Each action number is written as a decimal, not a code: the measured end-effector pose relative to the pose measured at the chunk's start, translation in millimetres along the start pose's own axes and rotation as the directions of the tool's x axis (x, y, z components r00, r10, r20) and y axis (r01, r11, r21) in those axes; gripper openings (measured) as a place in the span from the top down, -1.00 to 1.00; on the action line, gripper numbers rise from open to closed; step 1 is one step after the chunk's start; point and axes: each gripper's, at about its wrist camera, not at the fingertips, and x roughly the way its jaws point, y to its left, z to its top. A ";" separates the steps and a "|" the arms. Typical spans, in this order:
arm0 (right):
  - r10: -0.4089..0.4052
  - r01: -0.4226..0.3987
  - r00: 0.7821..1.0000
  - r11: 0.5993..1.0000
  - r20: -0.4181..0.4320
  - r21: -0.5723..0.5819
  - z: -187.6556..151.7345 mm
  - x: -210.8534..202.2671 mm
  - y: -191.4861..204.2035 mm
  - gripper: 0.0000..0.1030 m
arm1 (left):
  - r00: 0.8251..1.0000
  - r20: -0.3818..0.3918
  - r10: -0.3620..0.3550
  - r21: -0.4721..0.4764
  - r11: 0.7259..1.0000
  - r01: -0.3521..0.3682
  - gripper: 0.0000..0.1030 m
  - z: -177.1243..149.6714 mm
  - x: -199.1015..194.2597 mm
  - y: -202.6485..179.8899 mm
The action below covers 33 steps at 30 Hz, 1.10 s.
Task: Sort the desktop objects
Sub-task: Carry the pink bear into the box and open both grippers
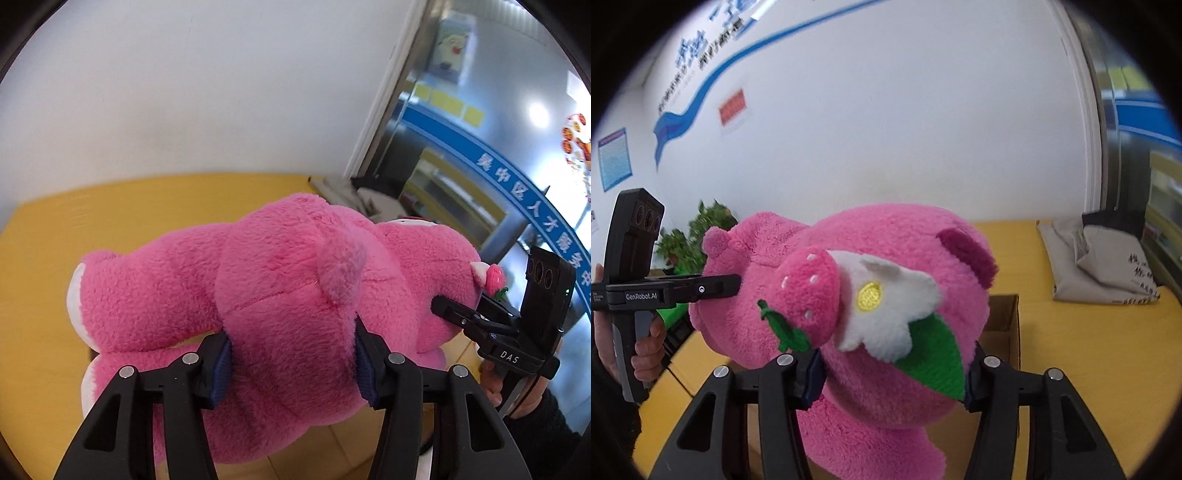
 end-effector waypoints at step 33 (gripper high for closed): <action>0.082 -0.080 0.966 0.997 -0.247 0.018 -55.6 -16.9 -32.1 -0.82 | 0.953 -0.005 0.303 -0.046 0.952 -0.303 -0.85 -114.8 -69.7 29.1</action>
